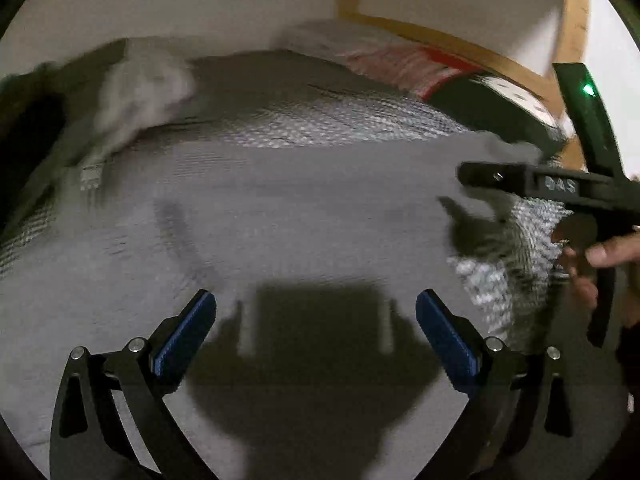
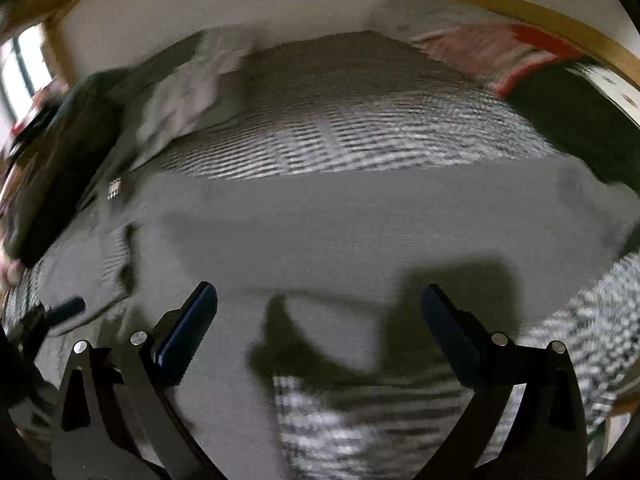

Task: Fold large clothes

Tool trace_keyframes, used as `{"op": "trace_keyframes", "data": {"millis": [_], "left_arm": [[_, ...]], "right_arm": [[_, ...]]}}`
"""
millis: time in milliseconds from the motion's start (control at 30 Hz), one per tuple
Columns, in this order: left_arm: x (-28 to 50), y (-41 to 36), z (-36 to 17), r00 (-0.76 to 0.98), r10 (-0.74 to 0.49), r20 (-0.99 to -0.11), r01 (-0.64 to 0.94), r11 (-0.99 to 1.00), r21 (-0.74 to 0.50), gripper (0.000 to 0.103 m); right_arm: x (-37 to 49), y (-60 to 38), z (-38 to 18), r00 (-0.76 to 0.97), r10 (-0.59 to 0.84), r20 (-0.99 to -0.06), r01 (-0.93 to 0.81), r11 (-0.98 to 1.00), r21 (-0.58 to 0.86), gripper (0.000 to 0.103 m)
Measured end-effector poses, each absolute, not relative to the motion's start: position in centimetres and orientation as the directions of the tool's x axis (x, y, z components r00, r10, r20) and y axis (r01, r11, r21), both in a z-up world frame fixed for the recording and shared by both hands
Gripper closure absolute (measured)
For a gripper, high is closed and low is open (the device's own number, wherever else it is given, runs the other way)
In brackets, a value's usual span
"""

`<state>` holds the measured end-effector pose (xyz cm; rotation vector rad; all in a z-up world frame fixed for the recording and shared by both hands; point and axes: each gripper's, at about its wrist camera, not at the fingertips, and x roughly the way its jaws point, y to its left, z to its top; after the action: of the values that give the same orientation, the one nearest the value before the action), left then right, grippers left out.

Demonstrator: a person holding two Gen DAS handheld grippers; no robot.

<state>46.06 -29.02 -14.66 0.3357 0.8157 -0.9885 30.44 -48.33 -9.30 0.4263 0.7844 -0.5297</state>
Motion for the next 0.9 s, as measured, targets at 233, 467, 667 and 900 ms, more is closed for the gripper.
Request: {"op": "trace_keyframes", "data": {"millis": [233, 467, 667, 900], "left_arm": [[42.7, -38.1, -15.6, 0.119, -0.663, -0.739, 0.865, 0.434, -0.250, 0.005], [38.9, -41.6, -16.9, -0.124, -0.734, -0.668, 0.741, 0.379, -0.555, 0.005], [39.1, -43.1, -20.6, -0.198, -0.835, -0.514, 0.419, 0.402, -0.814, 0.005], [43.1, -42.4, -23.4, -0.014, -0.926, -0.376, 0.036, 0.376, -0.926, 0.005]], "right_arm": [[21.9, -57.0, -9.2, 0.564, -0.350, -0.748, 0.707, 0.673, 0.217, 0.003], [16.6, -62.1, -10.9, 0.585, -0.331, -0.741, 0.751, 0.566, 0.340, 0.003], [15.9, -63.5, -11.0, 0.631, -0.317, -0.708, 0.725, 0.565, 0.393, 0.003], [15.5, -64.1, -12.2, 0.641, -0.294, -0.708, 0.715, 0.564, 0.413, 0.003]]}}
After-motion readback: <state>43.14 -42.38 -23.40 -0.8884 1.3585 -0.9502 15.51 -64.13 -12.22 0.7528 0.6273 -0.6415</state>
